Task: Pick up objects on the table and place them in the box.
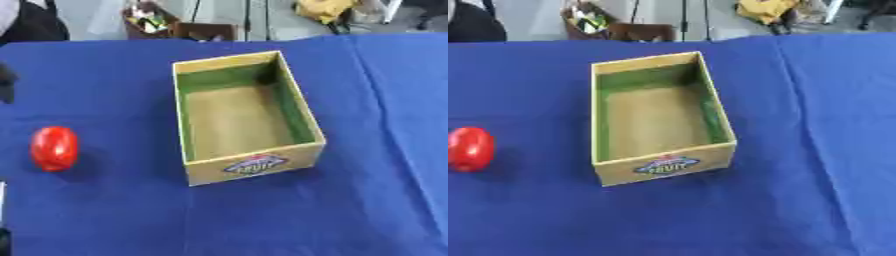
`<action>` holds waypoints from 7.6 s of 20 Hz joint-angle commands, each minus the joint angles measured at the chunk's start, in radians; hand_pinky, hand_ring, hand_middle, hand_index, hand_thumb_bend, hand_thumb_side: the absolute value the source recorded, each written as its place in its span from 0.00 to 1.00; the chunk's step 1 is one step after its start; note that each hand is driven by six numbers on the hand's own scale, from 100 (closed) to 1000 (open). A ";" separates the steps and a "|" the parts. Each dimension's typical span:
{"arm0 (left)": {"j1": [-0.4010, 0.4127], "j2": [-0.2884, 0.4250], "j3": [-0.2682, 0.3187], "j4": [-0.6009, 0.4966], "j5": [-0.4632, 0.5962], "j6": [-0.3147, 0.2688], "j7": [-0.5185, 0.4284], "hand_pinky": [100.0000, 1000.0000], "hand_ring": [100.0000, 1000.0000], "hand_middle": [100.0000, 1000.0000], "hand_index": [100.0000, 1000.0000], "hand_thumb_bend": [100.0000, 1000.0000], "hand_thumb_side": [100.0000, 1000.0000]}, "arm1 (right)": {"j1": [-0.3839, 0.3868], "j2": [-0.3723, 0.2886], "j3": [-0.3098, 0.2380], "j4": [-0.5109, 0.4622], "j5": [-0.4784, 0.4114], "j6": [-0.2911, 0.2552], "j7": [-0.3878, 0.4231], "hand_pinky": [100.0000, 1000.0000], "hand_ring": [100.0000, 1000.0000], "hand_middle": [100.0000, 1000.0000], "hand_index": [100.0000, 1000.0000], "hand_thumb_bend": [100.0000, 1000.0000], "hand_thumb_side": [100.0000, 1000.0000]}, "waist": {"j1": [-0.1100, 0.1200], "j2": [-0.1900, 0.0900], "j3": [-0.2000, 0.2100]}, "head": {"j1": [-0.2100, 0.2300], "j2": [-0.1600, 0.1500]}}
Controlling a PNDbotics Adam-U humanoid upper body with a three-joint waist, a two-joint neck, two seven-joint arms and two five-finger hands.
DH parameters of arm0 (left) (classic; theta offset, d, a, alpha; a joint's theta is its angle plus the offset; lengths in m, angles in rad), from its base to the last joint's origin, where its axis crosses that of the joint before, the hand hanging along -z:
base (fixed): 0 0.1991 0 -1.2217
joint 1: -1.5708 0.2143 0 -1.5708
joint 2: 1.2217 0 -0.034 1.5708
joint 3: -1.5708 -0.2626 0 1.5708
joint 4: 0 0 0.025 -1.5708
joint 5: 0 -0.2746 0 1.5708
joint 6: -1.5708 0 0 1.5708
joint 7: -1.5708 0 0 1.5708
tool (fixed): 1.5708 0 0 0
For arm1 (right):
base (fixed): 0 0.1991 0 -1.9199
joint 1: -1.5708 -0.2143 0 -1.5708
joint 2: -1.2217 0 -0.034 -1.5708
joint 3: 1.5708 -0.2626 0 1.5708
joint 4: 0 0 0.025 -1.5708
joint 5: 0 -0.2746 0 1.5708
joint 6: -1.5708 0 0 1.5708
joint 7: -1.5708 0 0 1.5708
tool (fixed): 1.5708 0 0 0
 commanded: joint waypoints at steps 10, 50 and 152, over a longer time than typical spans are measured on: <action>-0.014 0.014 0.011 -0.019 0.000 0.001 -0.001 0.05 0.27 0.27 0.58 0.00 0.81 | -0.009 -0.023 -0.005 -0.016 -0.003 -0.002 0.001 0.66 0.67 0.59 0.72 0.00 0.81 | -0.001 -0.017 -0.002 | 0.000 -0.013; -0.322 0.796 -0.362 0.457 -0.858 -0.226 -0.991 0.71 0.85 0.93 1.00 0.80 0.82 | 0.000 -0.038 0.013 -0.016 -0.012 0.003 0.022 0.66 0.67 0.59 0.72 0.00 0.81 | 0.017 -0.045 -0.020 | 0.023 -0.016; -0.679 -0.126 -0.417 0.840 -1.704 -0.086 -0.553 0.65 0.85 0.91 1.00 0.75 1.00 | -0.008 0.010 0.037 -0.016 -0.038 0.008 0.064 0.66 0.68 0.58 0.73 0.00 0.79 | 0.016 -0.028 -0.077 | 0.062 -0.023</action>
